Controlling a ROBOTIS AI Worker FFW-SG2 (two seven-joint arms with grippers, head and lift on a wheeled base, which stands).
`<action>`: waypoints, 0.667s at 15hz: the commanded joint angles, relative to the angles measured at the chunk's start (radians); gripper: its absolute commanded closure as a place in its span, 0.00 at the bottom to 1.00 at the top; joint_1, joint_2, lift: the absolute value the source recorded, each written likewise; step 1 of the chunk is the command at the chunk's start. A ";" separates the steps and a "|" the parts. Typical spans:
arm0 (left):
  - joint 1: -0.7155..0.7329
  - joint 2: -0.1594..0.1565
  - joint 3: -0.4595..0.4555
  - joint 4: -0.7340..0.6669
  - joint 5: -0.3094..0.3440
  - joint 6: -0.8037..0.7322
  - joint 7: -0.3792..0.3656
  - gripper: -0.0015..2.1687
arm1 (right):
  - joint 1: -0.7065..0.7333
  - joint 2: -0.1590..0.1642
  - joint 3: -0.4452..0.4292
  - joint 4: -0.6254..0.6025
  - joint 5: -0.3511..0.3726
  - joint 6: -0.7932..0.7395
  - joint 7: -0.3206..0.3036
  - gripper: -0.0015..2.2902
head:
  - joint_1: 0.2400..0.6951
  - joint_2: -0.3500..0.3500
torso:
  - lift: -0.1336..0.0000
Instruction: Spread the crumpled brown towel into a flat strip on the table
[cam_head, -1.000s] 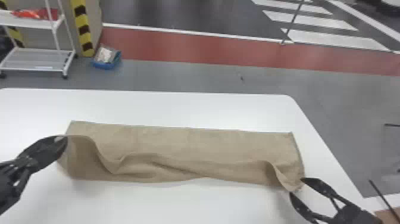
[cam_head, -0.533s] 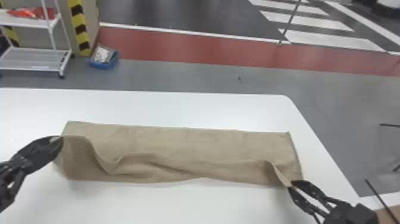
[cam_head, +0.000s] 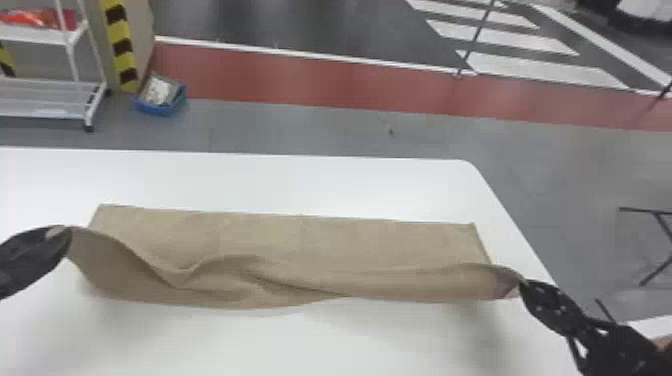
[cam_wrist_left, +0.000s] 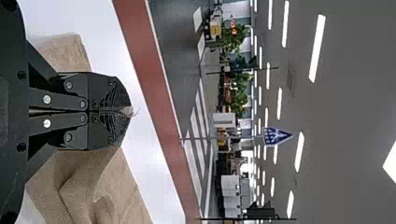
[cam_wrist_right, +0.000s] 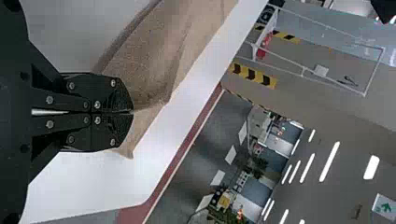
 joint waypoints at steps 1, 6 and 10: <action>0.048 -0.011 0.071 -0.083 0.019 0.088 -0.032 0.83 | -0.044 -0.032 -0.053 0.043 -0.049 0.034 0.011 0.53 | 1.00 0.07 | 0.07; 0.139 -0.039 0.216 -0.226 0.040 0.333 -0.136 0.83 | -0.150 -0.155 -0.127 0.233 -0.129 0.077 0.030 0.60 | 1.00 0.00 | 0.07; 0.152 -0.054 0.229 -0.255 0.020 0.376 -0.138 0.83 | -0.228 -0.193 -0.096 0.256 -0.115 0.129 0.030 0.66 | 1.00 0.00 | 0.07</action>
